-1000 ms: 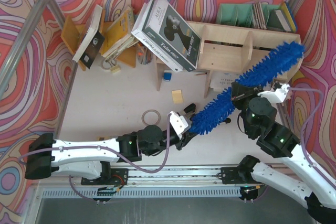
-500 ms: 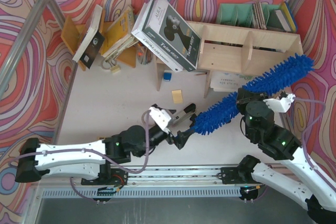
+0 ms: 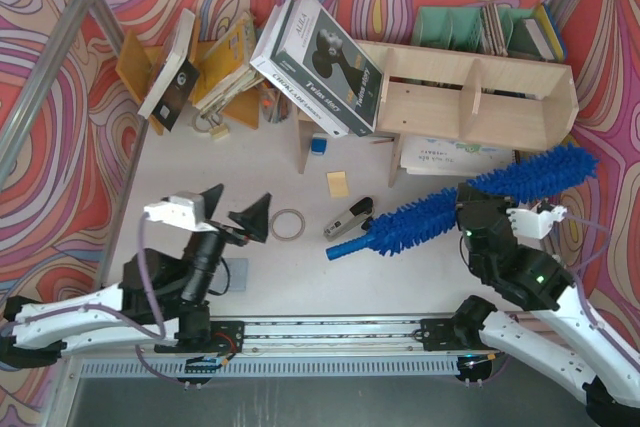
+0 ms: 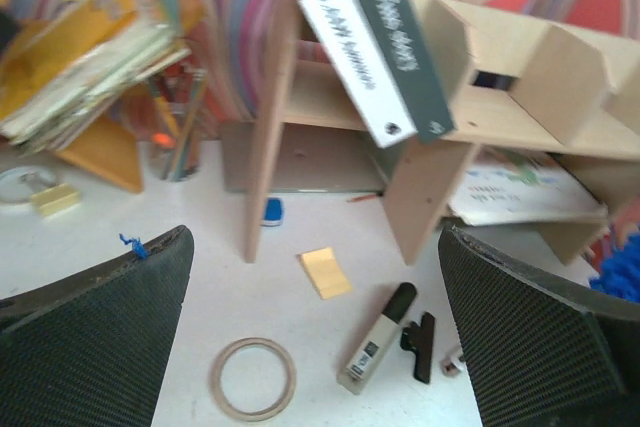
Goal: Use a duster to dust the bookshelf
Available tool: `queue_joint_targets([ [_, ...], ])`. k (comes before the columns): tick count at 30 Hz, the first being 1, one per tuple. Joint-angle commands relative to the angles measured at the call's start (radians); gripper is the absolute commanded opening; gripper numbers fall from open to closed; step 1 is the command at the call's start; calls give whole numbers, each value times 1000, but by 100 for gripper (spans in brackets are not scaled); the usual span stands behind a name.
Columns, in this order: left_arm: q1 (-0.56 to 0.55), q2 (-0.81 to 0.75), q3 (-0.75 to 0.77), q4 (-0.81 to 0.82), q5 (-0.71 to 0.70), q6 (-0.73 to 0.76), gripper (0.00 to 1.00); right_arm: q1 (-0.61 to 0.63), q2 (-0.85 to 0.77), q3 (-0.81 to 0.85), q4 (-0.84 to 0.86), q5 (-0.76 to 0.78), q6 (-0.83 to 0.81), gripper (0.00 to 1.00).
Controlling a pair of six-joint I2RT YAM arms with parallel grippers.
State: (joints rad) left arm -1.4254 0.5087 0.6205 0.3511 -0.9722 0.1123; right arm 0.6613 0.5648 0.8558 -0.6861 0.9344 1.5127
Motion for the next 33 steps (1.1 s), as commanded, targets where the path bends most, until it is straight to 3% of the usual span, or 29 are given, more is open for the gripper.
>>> queue_joint_targets([
  [1,0,-104,8,-99,-213,61,98,-2,14,-77,-89,-19,249,0],
  [8,1,-226,4,-191,-233,171,99,-2,25,-316,171,-201,306,0],
  [26,1,-288,-133,-156,-256,168,98,-2,175,-502,201,-375,566,0],
  [33,3,-248,-136,-132,-257,182,98,-2,204,-526,207,-377,587,9],
])
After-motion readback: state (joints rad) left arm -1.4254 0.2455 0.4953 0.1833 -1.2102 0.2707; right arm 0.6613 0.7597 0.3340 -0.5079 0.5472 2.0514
